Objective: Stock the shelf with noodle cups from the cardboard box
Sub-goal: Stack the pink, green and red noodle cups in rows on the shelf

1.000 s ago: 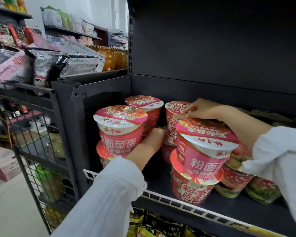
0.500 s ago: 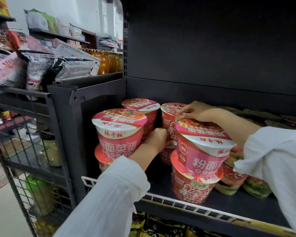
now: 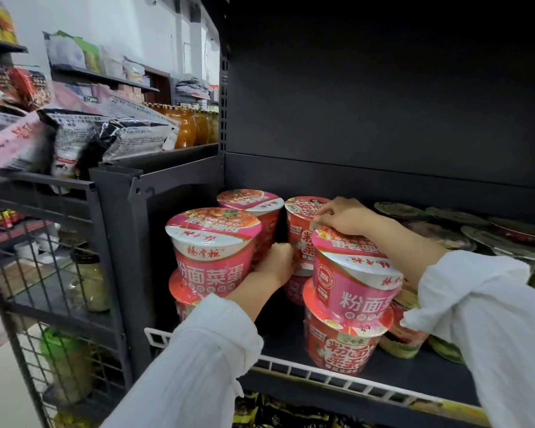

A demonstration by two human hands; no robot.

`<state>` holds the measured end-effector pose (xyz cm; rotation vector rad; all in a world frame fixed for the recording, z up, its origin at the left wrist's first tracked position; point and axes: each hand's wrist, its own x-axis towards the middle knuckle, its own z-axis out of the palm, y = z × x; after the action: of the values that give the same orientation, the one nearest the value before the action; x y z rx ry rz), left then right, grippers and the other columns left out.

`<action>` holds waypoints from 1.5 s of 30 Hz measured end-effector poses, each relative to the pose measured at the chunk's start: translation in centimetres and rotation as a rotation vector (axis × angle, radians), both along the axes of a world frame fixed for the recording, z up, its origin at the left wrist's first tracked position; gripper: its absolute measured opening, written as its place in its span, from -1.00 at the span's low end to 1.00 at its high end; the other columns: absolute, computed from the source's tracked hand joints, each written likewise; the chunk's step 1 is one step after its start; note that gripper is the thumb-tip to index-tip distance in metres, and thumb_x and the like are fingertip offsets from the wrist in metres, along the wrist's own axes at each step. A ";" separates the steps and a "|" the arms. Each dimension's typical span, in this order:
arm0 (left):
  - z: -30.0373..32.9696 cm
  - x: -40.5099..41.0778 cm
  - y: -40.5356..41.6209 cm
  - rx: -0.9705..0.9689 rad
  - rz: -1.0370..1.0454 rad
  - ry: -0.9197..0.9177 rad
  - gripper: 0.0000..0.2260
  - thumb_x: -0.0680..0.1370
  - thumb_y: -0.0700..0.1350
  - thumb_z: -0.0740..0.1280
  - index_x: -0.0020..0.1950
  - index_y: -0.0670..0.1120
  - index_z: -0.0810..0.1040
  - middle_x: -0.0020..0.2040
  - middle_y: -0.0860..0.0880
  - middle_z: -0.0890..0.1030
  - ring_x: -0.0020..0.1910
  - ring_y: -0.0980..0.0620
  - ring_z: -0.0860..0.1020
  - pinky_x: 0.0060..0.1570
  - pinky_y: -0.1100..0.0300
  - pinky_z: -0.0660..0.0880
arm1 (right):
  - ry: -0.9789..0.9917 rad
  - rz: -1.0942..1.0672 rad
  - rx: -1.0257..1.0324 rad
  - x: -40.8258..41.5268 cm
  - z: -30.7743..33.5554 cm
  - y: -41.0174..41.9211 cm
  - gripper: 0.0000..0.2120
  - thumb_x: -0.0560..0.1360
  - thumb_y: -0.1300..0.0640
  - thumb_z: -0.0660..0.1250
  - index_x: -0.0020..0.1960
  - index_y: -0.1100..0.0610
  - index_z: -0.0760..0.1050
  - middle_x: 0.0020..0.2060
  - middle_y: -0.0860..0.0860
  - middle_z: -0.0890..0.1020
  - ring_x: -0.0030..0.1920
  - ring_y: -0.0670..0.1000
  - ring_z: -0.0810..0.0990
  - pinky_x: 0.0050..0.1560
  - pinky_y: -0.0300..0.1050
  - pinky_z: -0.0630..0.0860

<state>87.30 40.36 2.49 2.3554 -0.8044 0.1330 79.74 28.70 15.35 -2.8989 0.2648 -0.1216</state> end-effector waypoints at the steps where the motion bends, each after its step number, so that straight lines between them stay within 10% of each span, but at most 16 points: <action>1: 0.6 -1.1 0.5 -0.025 -0.015 0.013 -0.79 0.53 -0.27 0.23 0.06 -0.23 0.62 0.06 -0.18 0.64 0.07 -0.14 0.59 0.06 0.02 0.54 | -0.001 0.012 0.016 -0.5 0.1 0.2 -0.67 0.59 -0.09 0.17 0.24 0.02 0.52 0.20 0.06 0.56 0.04 0.03 0.56 -0.02 -0.18 0.44; 6: 2.1 -5.7 2.4 -0.212 -0.112 0.055 -0.72 0.53 -0.35 0.18 0.17 -0.18 0.56 0.14 -0.10 0.62 0.16 -0.04 0.56 0.15 0.16 0.48 | -0.145 0.055 0.052 -4.4 -0.4 -0.5 -0.58 0.54 -0.13 0.23 0.33 0.04 0.45 0.23 0.04 0.56 0.19 0.04 0.54 0.09 -0.16 0.40; 12: 2.5 -9.5 3.8 -0.003 -0.396 0.428 -0.40 0.46 -0.28 0.36 0.45 -0.05 0.22 0.33 -0.01 0.40 0.19 0.09 0.42 0.12 0.31 0.41 | -0.183 0.073 0.073 -8.0 -2.0 -0.7 -0.66 0.51 -0.16 0.26 0.15 0.03 0.52 0.12 -0.02 0.58 0.10 0.00 0.53 0.01 -0.18 0.37; 17: -0.5 -10.7 2.3 -0.076 -0.338 0.417 0.10 0.03 0.25 0.60 0.42 0.27 0.05 0.42 0.08 0.30 0.41 0.07 0.30 0.38 -0.04 0.32 | -0.088 0.133 0.144 -9.4 -2.0 0.0 -0.48 0.50 -0.21 0.24 0.25 0.16 0.49 0.22 0.10 0.54 0.21 0.09 0.52 0.18 0.00 0.45; 24: -0.8 -11.0 3.3 -0.129 -0.224 0.337 -0.10 0.16 0.08 0.63 0.39 0.06 0.26 0.28 0.14 0.48 0.25 0.17 0.44 0.23 0.23 0.39 | -0.122 0.225 0.146 -9.0 -2.3 0.9 -0.44 0.34 -0.33 0.32 -0.15 0.22 0.50 -0.24 0.03 0.58 -0.23 -0.02 0.58 -0.13 0.05 0.49; 28: 0.2 -10.6 5.9 -0.073 -0.203 0.313 -0.18 0.26 -0.01 0.60 0.40 0.02 0.25 0.29 0.10 0.46 0.28 0.13 0.43 0.21 0.25 0.37 | -0.165 0.227 0.079 -8.3 -2.9 2.3 -0.33 0.40 -0.32 0.29 0.36 0.08 0.41 0.31 -0.01 0.47 0.29 0.01 0.45 0.23 -0.10 0.39; 32: 0.1 -10.0 7.2 -0.001 -0.093 0.301 -0.14 0.27 0.02 0.58 0.44 -0.09 0.20 0.34 0.00 0.43 0.32 0.02 0.42 0.25 0.16 0.37 | -0.127 0.276 0.046 -7.8 -3.6 2.5 -0.35 0.43 -0.27 0.29 0.46 -0.07 0.26 0.44 -0.05 0.34 0.42 0.02 0.30 0.41 0.12 0.25; 38: -0.2 -11.9 6.9 0.050 0.103 0.002 -0.24 0.31 0.08 0.54 0.36 -0.16 0.28 0.28 -0.10 0.42 0.28 -0.05 0.40 0.24 0.14 0.36 | -0.278 0.249 0.096 -8.1 -4.8 2.5 -0.34 0.37 -0.23 0.39 0.40 -0.05 0.33 0.34 -0.07 0.42 0.31 -0.03 0.41 0.26 -0.07 0.40; 45: -0.8 -13.1 8.9 0.423 0.008 -0.826 -0.63 0.32 0.17 0.50 -0.10 -0.09 0.60 -0.23 -0.01 0.66 -0.24 0.02 0.64 -0.21 0.19 0.52 | -0.507 0.108 0.029 -9.0 -7.2 4.0 -0.33 0.38 -0.30 0.33 0.40 -0.03 0.36 0.28 -0.01 0.39 0.32 0.00 0.33 0.29 -0.03 0.38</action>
<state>74.23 49.23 1.69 2.6945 -1.2956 1.0848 70.77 32.71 8.19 -2.7255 0.0183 -0.8055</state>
